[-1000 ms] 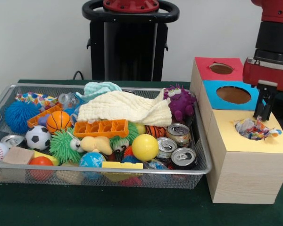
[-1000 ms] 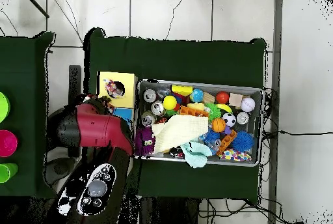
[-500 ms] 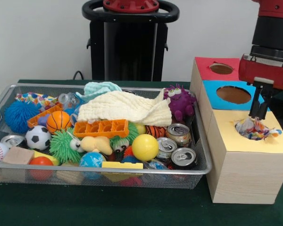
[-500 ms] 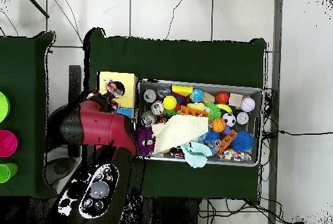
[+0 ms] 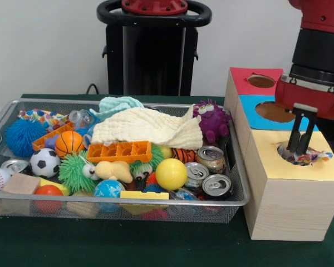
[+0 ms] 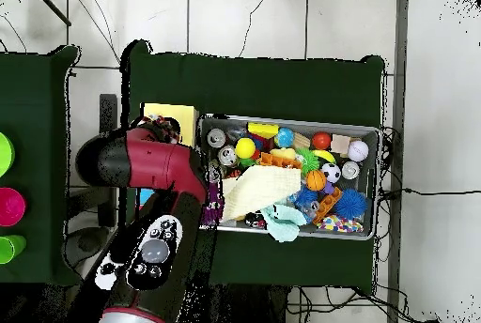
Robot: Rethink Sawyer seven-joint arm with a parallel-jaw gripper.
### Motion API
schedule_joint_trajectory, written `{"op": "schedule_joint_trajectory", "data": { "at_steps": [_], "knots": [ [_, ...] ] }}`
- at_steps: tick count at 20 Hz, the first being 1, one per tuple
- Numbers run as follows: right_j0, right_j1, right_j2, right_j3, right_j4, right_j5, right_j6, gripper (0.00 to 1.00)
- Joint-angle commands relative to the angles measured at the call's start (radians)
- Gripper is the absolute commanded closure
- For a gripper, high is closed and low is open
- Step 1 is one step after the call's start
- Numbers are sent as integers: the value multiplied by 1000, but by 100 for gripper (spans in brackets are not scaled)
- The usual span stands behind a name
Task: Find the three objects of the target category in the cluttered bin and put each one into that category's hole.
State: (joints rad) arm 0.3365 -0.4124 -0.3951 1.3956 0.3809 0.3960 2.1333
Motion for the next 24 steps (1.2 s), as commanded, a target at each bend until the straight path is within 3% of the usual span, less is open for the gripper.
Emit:
{"op": "schedule_joint_trajectory", "data": {
  "at_steps": [1, 11, 19, 24],
  "knots": [
    [-31, 116, 62, -103, 33, 100, 194, 100],
    [-25, 168, 106, -69, 35, 12, 189, 100],
    [-36, 229, 94, -110, 13, 71, 149, 100],
    [-44, 215, 91, -117, 6, 98, 136, 100]
  ]
}}
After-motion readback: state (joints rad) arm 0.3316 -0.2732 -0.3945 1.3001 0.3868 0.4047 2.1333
